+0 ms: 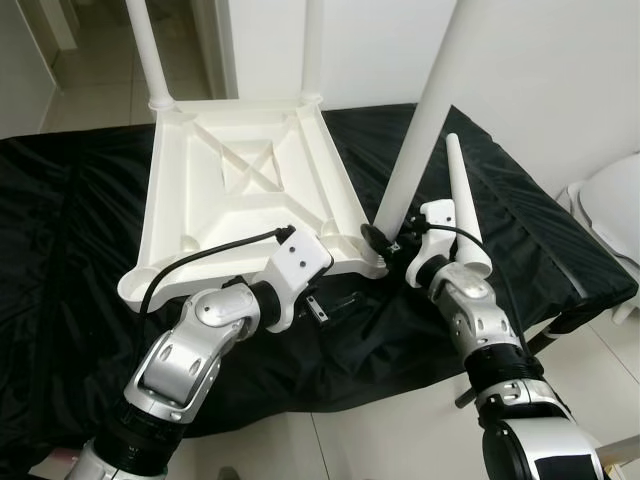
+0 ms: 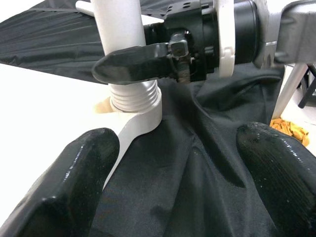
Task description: Building children table
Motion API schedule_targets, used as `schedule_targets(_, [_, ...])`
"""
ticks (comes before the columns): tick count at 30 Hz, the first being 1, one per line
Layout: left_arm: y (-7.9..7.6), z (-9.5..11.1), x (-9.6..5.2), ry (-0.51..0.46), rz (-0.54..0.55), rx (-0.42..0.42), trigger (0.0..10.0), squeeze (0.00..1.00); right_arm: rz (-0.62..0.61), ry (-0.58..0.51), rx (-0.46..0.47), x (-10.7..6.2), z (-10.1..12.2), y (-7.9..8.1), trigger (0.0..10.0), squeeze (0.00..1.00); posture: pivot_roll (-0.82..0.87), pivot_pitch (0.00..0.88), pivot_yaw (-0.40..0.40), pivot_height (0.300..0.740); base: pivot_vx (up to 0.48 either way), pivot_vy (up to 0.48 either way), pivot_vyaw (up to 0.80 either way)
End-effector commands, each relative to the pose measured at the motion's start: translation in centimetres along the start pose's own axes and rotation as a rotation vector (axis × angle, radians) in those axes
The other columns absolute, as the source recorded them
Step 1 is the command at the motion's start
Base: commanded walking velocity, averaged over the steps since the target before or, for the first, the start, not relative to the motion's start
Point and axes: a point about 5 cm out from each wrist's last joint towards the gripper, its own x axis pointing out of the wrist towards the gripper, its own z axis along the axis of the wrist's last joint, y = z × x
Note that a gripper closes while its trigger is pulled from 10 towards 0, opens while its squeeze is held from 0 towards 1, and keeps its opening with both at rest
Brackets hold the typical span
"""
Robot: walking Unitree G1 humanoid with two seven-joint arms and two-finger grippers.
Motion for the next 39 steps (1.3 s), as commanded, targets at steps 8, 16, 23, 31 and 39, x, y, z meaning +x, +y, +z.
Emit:
schedule_targets(8, [0.0,0.0,0.2,-0.003,-0.007,-0.008,10.0,0.0,-0.334,-0.015,0.148,0.5,-0.9,2.6,0.0,0.0,-0.05,0.025,-0.011,0.74,0.0,0.0,0.0])
schedule_targets(16, [-0.2,0.0,0.3,-0.004,-0.016,-0.005,10.0,0.0,-0.459,-0.011,0.165,0.7,-1.3,3.5,0.0,0.0,-0.04,0.02,-0.014,0.74,0.0,0.0,0.0])
schedule_targets(23, [-0.4,-0.1,0.2,-0.002,-0.019,-0.008,10.0,0.0,-0.49,0.001,0.147,0.4,-1.2,3.4,10.0,0.0,-0.04,0.028,-0.012,0.74,0.0,0.0,0.0])
schedule_targets(31, [-0.2,-0.1,0.2,-0.002,-0.015,-0.012,10.0,0.0,-0.464,-0.019,0.139,0.2,-0.7,2.7,10.0,1.0,-0.06,0.049,-0.004,0.74,0.0,0.0,0.0])
schedule_targets(39, [0.3,0.2,0.4,-0.009,-0.007,-0.006,10.0,0.0,-0.399,-0.022,0.108,0.4,-0.1,2.1,10.0,0.0,-0.07,0.05,0.003,0.74,0.0,0.0,0.0])
